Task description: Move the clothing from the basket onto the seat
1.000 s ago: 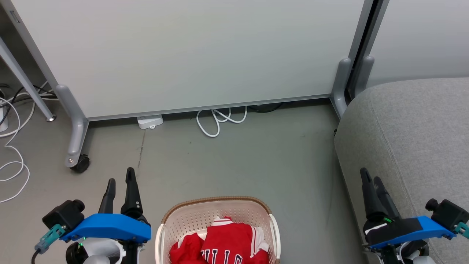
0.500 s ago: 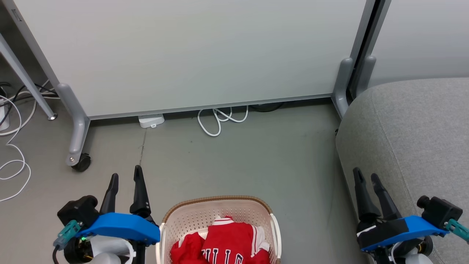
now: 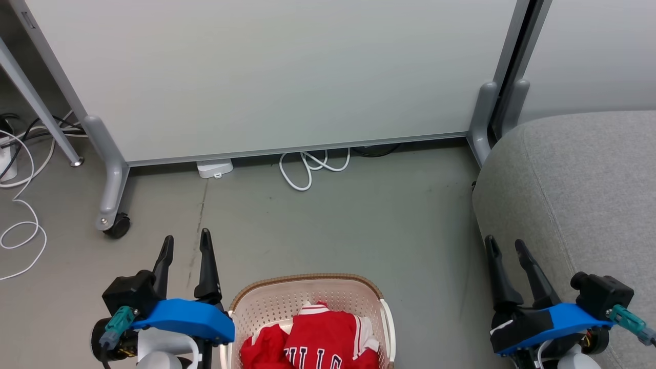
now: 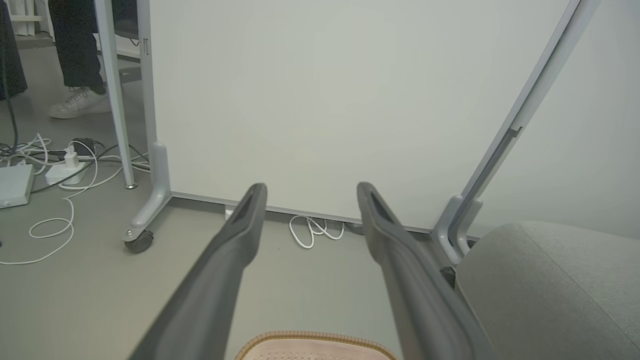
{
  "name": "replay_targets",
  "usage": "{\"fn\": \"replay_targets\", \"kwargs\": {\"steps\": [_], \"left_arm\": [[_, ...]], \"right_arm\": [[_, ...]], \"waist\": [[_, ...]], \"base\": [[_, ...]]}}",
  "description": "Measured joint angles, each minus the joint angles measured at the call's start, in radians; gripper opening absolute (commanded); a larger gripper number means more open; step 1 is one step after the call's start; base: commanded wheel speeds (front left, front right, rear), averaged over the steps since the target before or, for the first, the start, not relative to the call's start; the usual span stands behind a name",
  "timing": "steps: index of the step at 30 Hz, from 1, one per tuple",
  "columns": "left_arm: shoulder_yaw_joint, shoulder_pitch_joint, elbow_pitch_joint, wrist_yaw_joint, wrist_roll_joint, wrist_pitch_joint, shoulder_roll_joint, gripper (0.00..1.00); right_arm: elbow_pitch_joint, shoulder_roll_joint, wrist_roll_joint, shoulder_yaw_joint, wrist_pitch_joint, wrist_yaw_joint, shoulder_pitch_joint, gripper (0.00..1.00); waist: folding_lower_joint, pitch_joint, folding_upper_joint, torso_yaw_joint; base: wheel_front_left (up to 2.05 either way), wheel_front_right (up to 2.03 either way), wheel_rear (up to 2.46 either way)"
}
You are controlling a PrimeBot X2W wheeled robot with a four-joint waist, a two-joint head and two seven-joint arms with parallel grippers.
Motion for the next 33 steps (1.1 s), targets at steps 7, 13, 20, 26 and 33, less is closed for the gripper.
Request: {"fn": "replay_targets", "kwargs": {"steps": [7,13,20,26,33], "left_arm": [[-0.008,-0.003,0.009,0.0,0.051,-0.012,0.0,1.0],[-0.012,-0.004,0.017,0.0,0.104,-0.027,0.0,1.0],[-0.015,-0.005,0.037,0.0,0.159,-0.041,-0.002,1.0],[-0.018,-0.011,0.053,-0.006,0.206,-0.053,-0.006,1.0],[-0.018,-0.013,0.066,-0.024,0.246,-0.067,-0.013,1.0]], "right_arm": [[0.006,0.0,-0.051,0.008,-0.013,0.0,-0.001,1.0],[0.012,-0.001,-0.105,0.019,-0.027,0.0,-0.002,1.0],[0.018,-0.001,-0.166,0.025,-0.043,0.0,-0.004,1.0],[0.024,-0.001,-0.216,0.031,-0.053,0.0,-0.005,1.0],[0.029,-0.002,-0.27,0.041,-0.067,0.0,-0.005,1.0]], "waist": [[0.0,-0.001,0.0,0.003],[0.0,-0.002,0.0,0.003],[0.0,-0.004,0.0,0.005],[0.0,-0.003,0.0,0.01],[0.0,-0.003,0.0,0.014]], "base": [[0.0,0.0,0.0],[0.0,0.0,0.0],[0.0,0.0,0.0],[0.0,0.0,0.0],[0.0,0.0,0.0]]}}
